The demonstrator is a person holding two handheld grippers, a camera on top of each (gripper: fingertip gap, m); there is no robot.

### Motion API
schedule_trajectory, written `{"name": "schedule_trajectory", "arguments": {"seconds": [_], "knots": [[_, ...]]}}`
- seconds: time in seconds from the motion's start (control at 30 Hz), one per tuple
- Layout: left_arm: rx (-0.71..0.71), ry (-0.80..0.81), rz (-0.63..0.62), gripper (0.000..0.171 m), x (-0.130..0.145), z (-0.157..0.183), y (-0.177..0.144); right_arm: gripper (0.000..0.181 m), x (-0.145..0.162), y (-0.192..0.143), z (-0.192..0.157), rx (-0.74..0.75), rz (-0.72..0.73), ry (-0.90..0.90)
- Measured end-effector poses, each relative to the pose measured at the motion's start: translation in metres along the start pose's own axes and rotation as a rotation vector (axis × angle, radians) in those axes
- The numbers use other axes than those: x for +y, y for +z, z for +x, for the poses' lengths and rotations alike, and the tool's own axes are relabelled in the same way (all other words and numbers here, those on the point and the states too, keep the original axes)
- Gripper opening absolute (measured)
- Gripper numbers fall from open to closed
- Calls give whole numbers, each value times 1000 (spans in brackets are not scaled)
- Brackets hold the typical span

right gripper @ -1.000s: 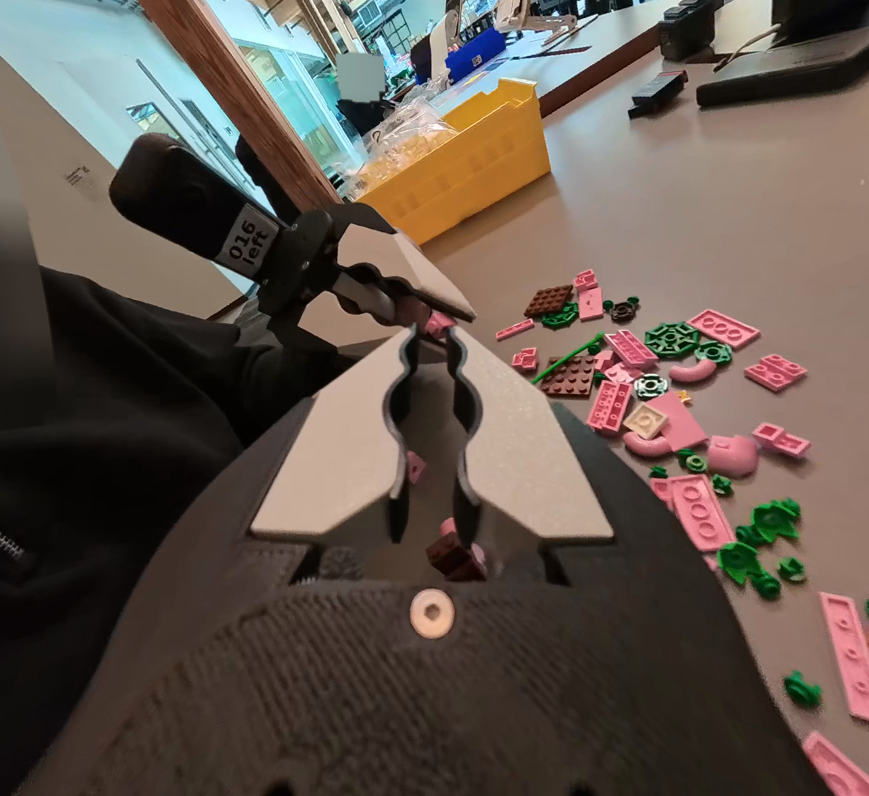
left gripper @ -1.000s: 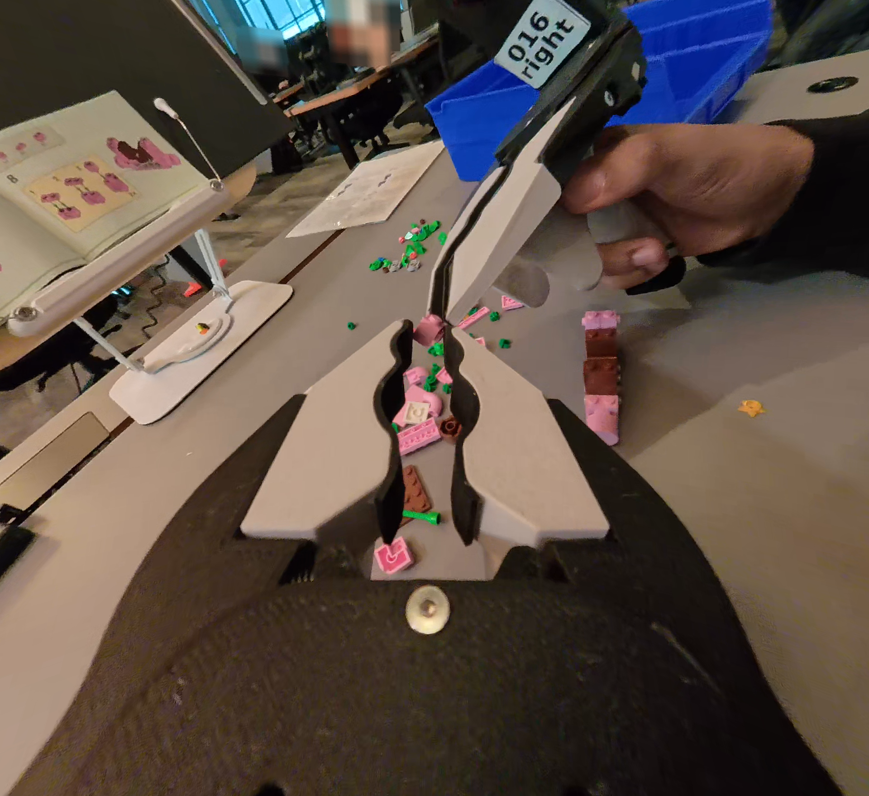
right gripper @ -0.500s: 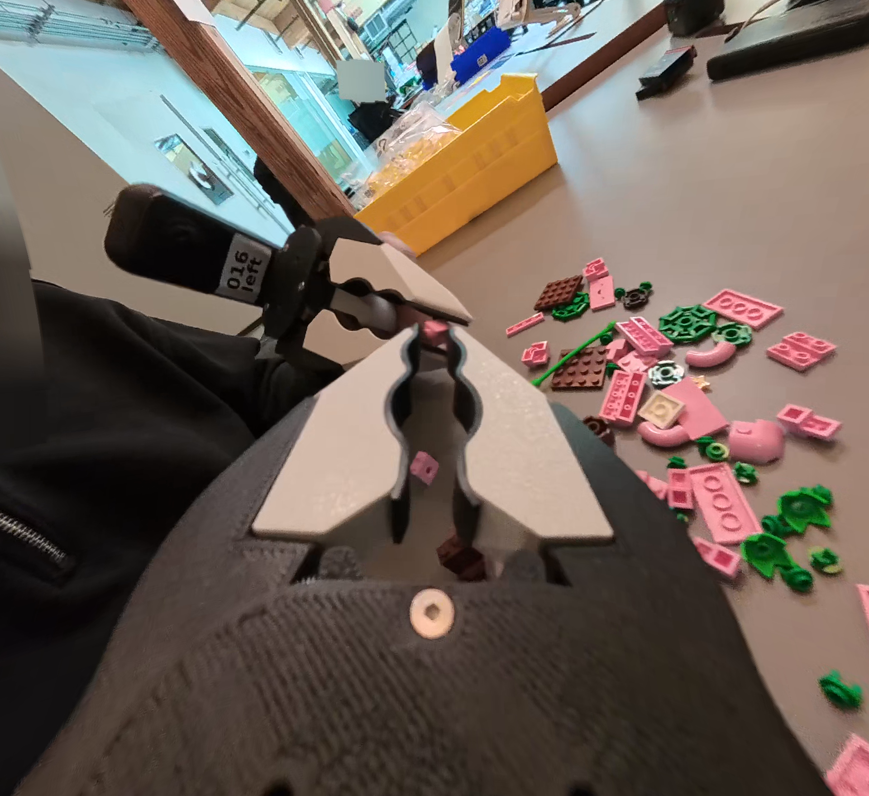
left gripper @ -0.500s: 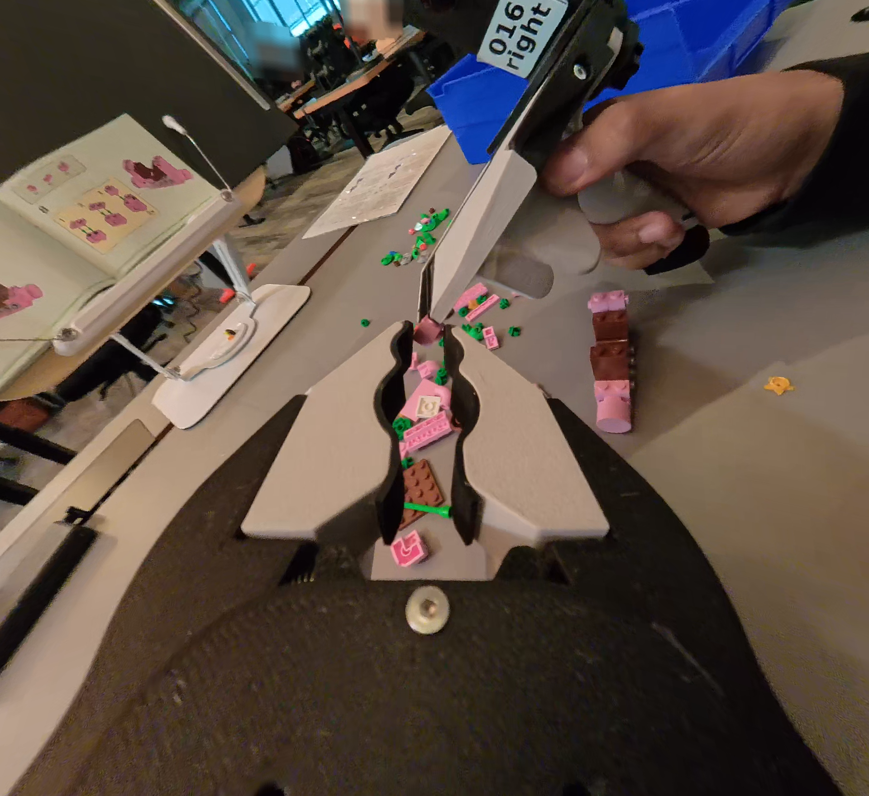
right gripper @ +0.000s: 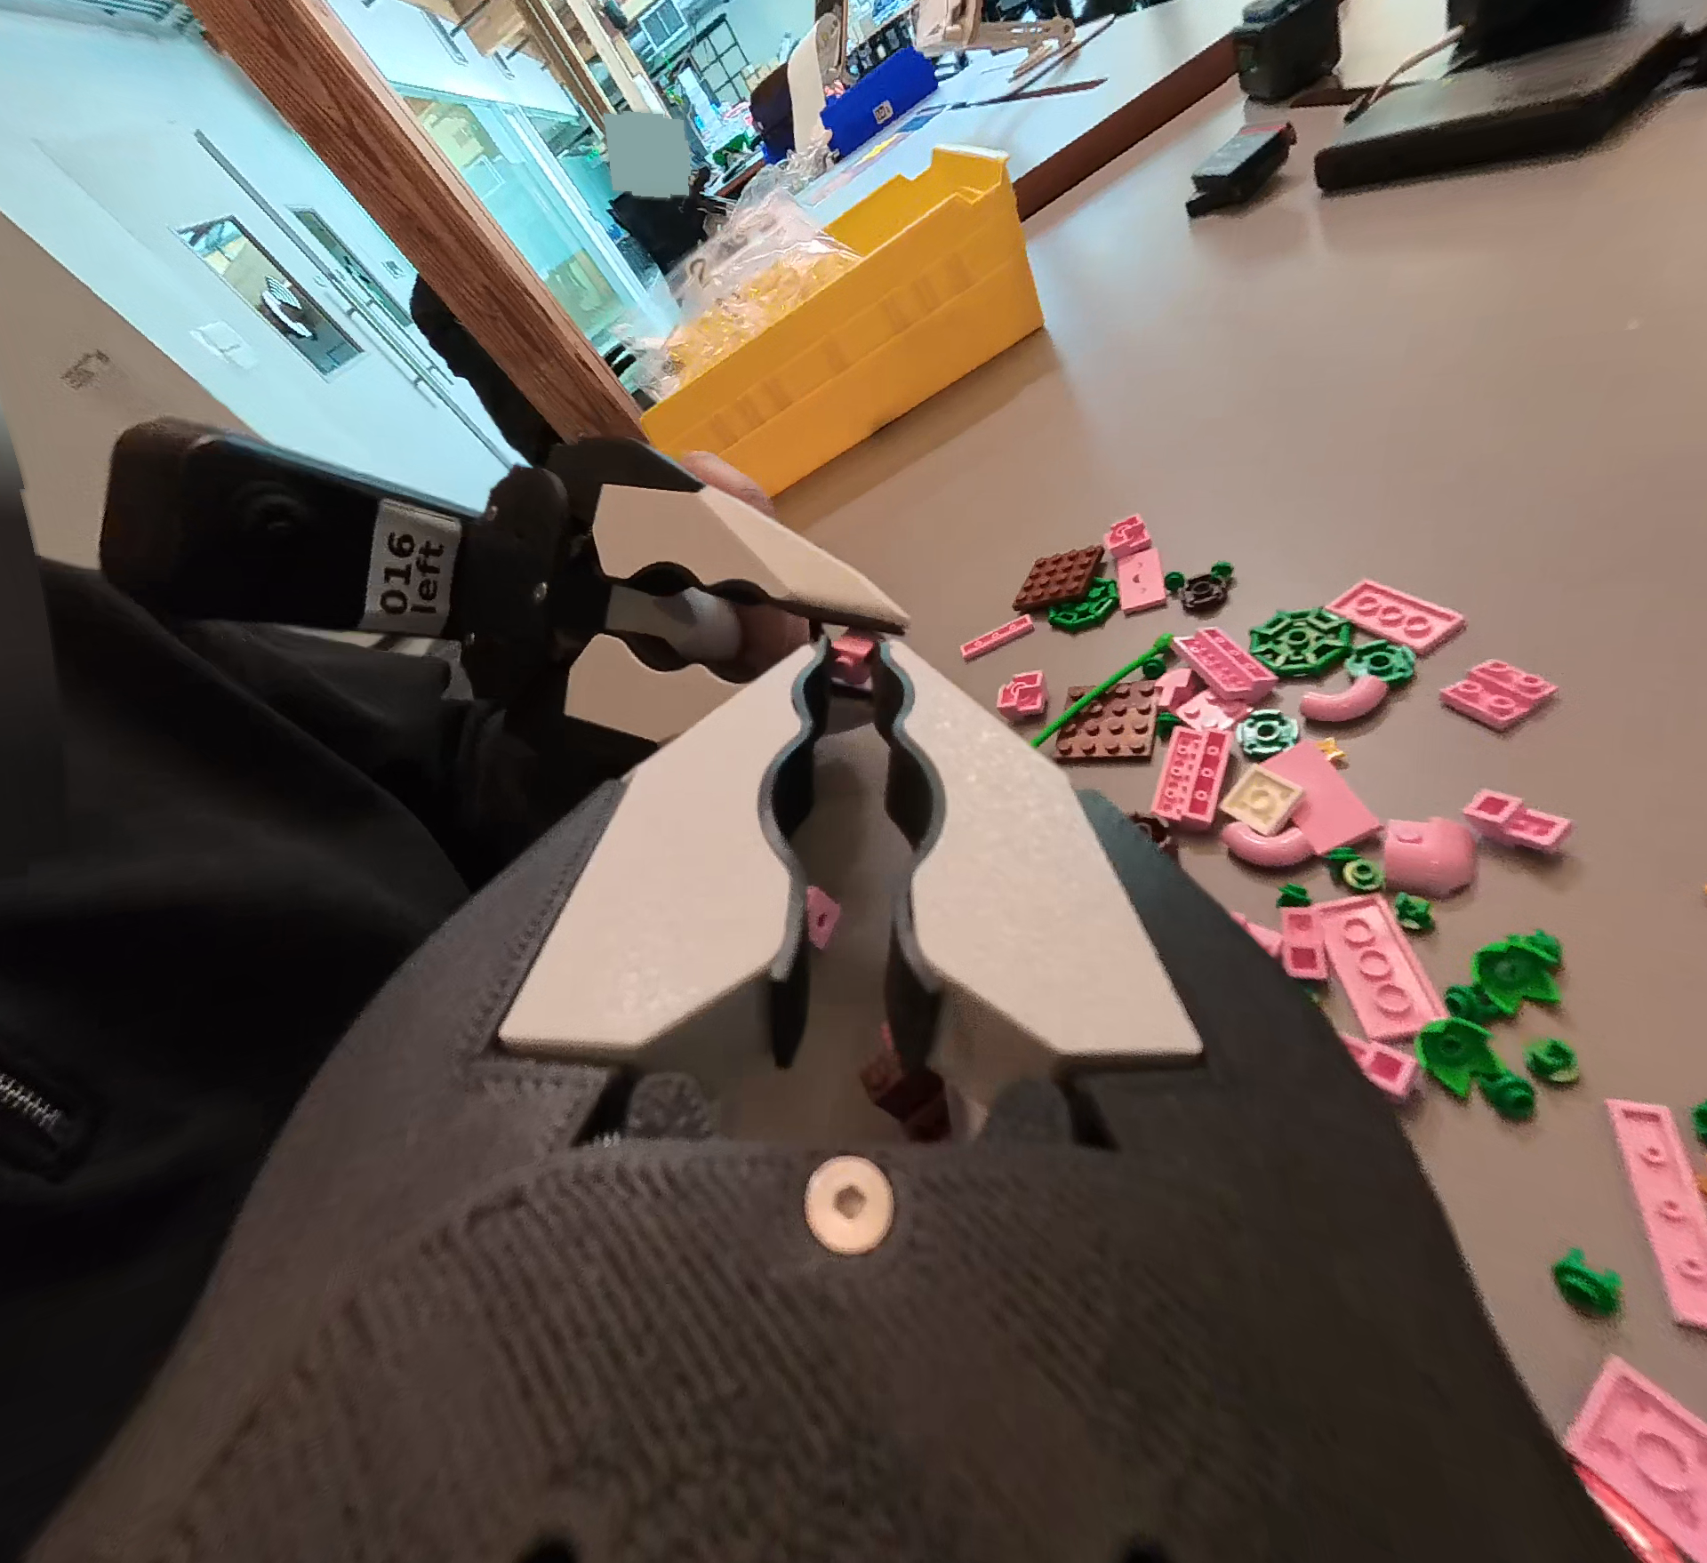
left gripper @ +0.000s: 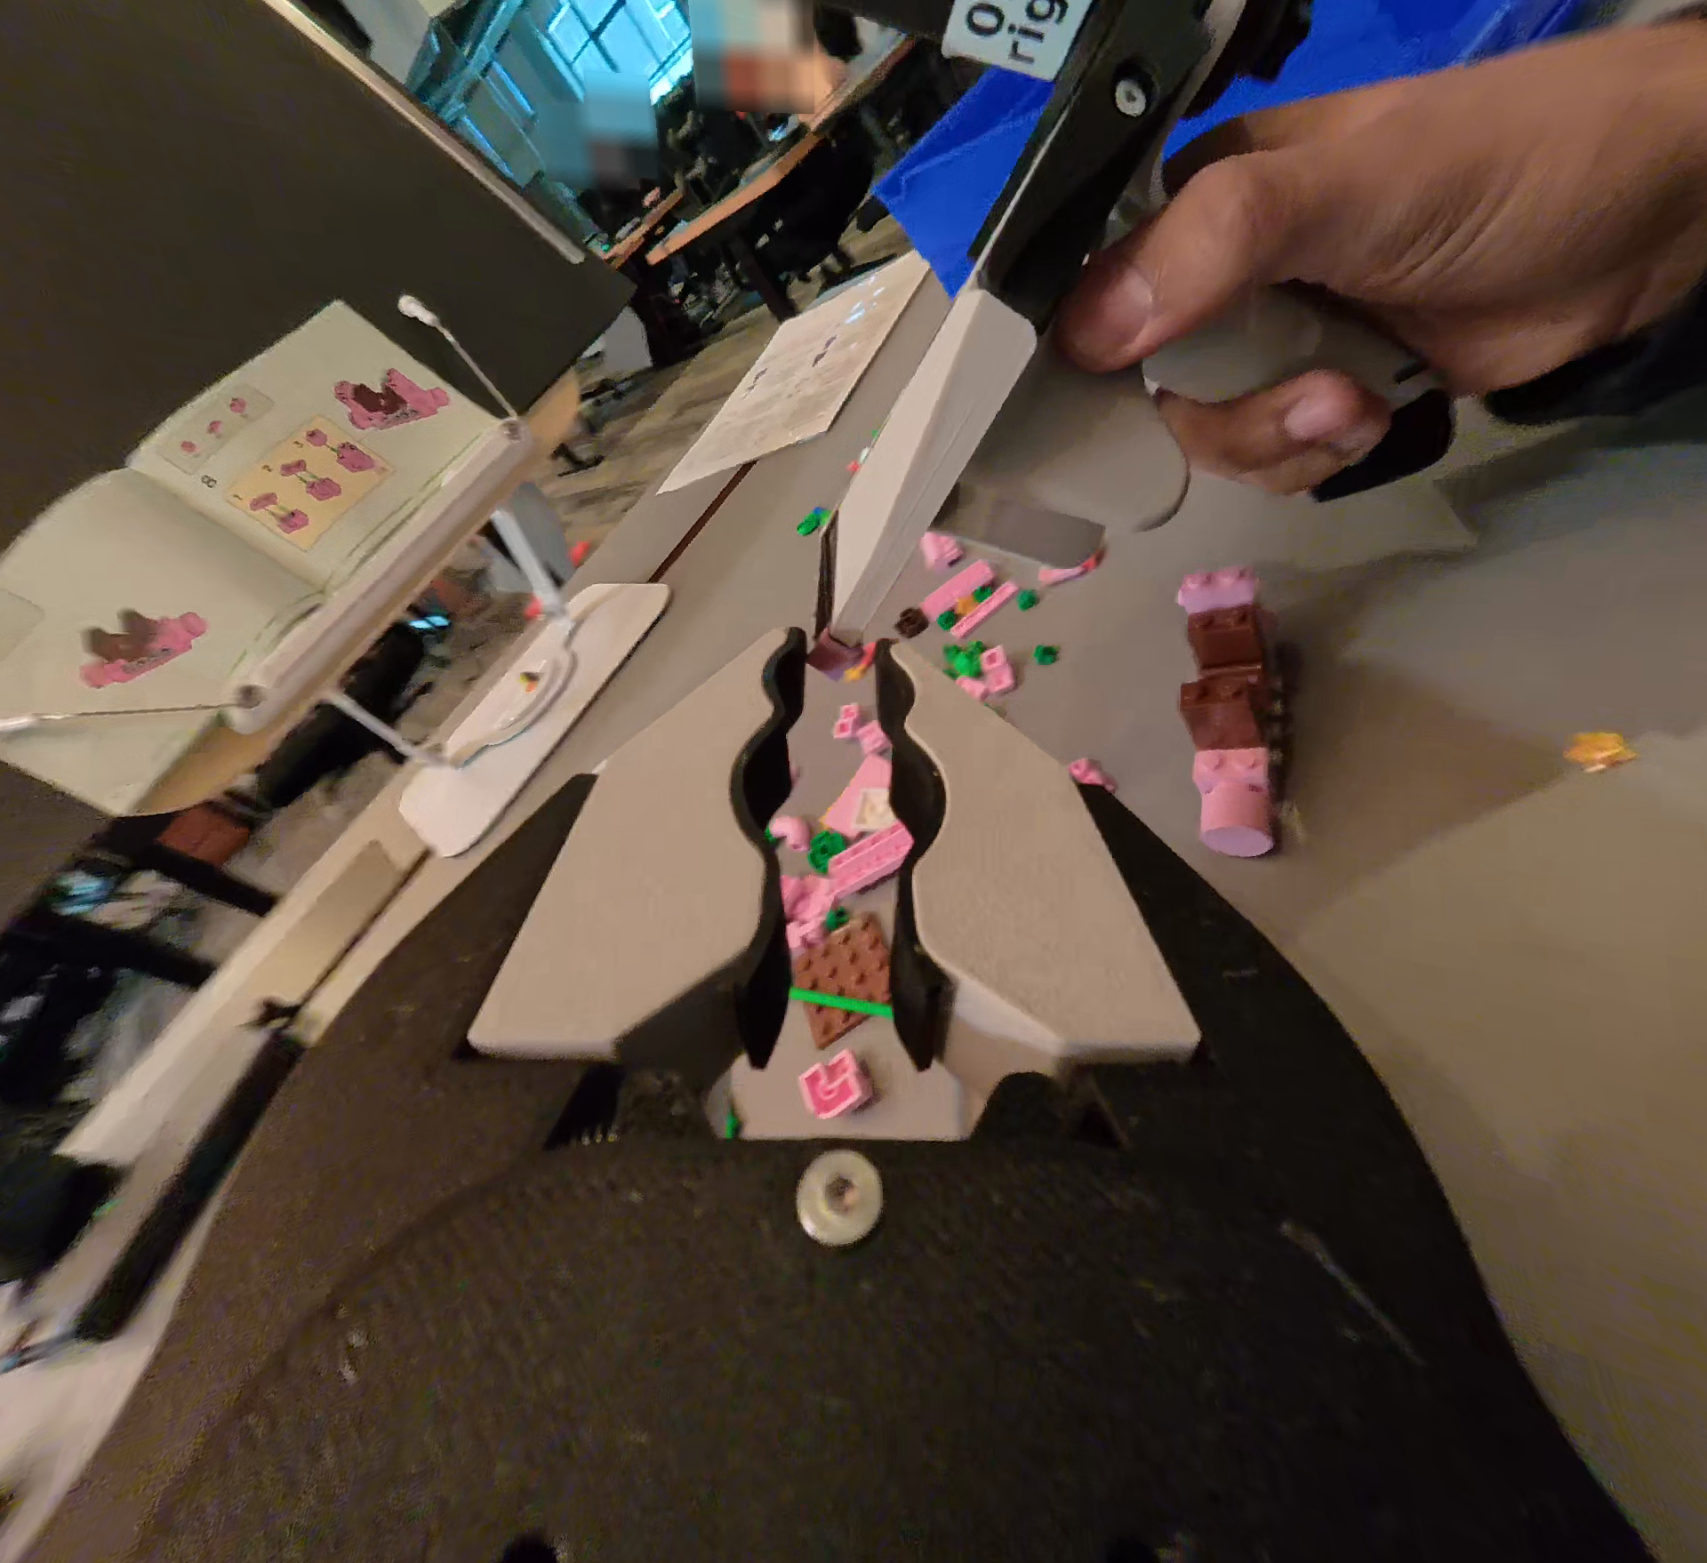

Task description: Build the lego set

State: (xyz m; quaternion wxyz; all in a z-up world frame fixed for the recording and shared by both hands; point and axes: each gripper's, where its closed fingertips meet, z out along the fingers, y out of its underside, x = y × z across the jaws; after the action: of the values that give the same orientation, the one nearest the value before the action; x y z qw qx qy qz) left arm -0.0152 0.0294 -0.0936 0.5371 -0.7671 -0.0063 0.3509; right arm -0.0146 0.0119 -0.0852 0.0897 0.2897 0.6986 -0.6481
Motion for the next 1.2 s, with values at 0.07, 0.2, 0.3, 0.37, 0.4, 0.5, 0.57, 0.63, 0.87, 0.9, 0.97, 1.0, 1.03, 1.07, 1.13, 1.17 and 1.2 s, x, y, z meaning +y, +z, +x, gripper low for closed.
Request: {"name": "schedule_trajectory", "arguments": {"seconds": [0.07,0.2,0.3,0.37,0.4,0.5,0.57,0.63,0.87,0.9,0.97,1.0,1.03,1.07,1.13,1.17,1.2], "knots": [[104,-159,23,27,-5,5,-3,6,-4,-3,0,21,8,-19],[379,-510,22,40,-4,17,-24,6,-1,-9,-1,55,-52,-14],[448,-573,-118,39,29,31,-44,6,19,-9,-5,112,-242,-17],[479,-615,-196,33,45,38,-55,6,40,-7,-9,162,-400,0],[500,-658,-211,32,46,38,-58,6,49,-4,-14,164,-460,13],[541,-709,-222,14,48,37,-64,6,80,7,-29,167,-664,50],[537,-727,-239,12,58,38,-66,7,94,11,-30,204,-784,22],[569,-729,-250,19,63,45,-70,7,100,18,-32,218,-855,12],[594,-476,-323,42,75,67,-75,6,111,27,-31,235,-1029,89],[600,-468,-331,42,75,70,-75,6,112,26,-32,233,-1046,117],[607,-453,-365,40,78,75,-73,7,116,24,-28,252,-1086,149],[611,-438,-393,39,82,78,-72,7,117,23,-26,262,-1099,167],[612,-421,-424,39,86,80,-71,7,117,23,-24,267,-1107,181],[606,-402,-455,39,90,83,-70,7,117,23,-23,268,-1110,194],[606,-392,-447,37,88,84,-69,7,116,25,-23,263,-1112,217],[608,-396,-447,36,87,85,-69,7,116,26,-24,258,-1116,227],[611,-406,-447,36,87,84,-69,7,116,27,-24,256,-1121,233]]}}
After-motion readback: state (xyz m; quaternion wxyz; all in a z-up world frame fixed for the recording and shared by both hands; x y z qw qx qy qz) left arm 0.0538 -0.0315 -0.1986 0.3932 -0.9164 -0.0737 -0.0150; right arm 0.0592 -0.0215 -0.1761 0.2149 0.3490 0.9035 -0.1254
